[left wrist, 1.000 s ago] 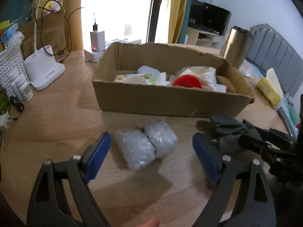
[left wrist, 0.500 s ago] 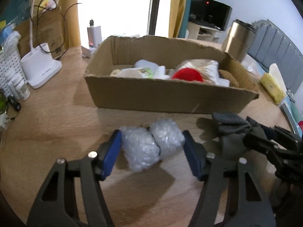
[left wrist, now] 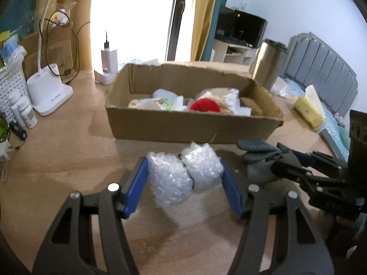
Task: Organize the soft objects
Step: 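Carry the gloves and bubble wrap into the box with both tools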
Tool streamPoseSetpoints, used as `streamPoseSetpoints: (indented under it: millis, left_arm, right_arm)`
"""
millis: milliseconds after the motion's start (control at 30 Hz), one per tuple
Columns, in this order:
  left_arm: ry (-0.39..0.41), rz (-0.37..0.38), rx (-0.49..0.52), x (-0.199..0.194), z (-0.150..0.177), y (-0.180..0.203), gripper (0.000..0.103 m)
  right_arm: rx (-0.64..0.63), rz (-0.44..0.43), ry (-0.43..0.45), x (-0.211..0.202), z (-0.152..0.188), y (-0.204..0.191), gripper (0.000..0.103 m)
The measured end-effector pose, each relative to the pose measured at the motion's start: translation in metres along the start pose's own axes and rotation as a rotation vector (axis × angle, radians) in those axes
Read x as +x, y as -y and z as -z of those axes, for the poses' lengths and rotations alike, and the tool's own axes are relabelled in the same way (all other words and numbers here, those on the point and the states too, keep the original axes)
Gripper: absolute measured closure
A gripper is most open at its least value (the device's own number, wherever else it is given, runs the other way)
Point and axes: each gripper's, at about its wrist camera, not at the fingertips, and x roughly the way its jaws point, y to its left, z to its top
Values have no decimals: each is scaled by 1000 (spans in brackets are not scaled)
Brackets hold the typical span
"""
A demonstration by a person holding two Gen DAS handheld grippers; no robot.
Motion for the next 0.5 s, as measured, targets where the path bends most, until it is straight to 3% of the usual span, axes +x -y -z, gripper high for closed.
streamPoseSetpoints:
  millis: [500]
  left_arm:
    - [154,62,8,-54,-10,0,39]
  right_arm:
    - [-119,-26,84,-19,-30,-40,58]
